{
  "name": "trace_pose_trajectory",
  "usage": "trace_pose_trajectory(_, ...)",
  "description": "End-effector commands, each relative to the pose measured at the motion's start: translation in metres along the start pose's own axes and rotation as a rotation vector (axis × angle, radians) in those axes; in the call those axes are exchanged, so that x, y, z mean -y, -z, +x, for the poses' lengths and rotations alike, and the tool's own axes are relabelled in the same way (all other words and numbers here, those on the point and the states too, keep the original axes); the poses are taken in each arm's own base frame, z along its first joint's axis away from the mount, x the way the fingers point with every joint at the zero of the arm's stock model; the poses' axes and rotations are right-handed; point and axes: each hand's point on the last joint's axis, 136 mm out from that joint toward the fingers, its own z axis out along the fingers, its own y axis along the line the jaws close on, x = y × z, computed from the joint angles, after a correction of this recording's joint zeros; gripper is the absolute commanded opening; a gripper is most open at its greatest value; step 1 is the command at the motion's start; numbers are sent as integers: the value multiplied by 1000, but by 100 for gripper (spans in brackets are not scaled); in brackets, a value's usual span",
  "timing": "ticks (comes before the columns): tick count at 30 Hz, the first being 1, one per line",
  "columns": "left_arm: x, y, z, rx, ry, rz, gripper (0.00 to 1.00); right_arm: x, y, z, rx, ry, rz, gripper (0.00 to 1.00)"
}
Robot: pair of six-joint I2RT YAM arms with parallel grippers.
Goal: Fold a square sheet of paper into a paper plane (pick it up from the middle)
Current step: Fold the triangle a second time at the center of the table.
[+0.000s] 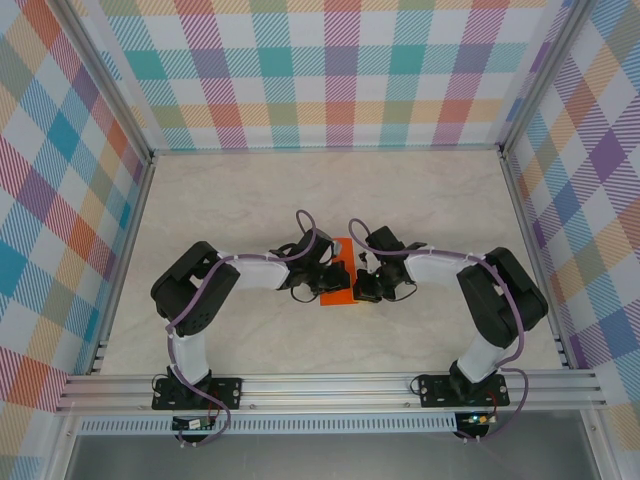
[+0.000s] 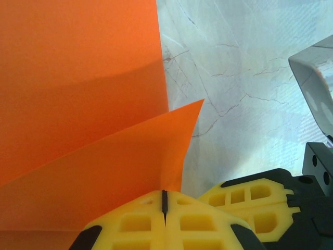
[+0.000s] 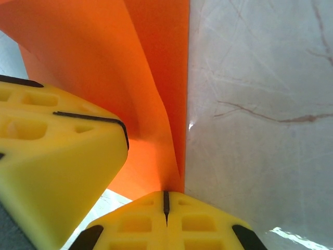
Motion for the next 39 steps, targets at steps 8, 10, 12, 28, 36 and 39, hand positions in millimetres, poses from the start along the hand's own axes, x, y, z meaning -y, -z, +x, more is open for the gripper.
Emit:
trace_pose_trajectory(8,-50,-6,2,-52,-114,-213,3,56,-10,38,-133,-107,236,0)
trace_pose_trajectory(10,-56,-5,-3,-56,-152,-237,3,62,-9,42,-145,-115,262,0)
trace_pose_trajectory(12,-61,-3,-10,-55,-178,-244,3,67,-9,45,-153,-118,285,0)
trace_pose_trajectory(28,-103,19,-69,69,-164,-187,14,79,-8,54,-170,-141,333,0)
trace_pose_trajectory(36,-79,48,-95,173,-140,-102,19,67,-7,47,-142,-133,279,0)
trace_pose_trajectory(39,-48,71,-102,242,-138,-25,22,60,-5,42,-127,-133,258,0)
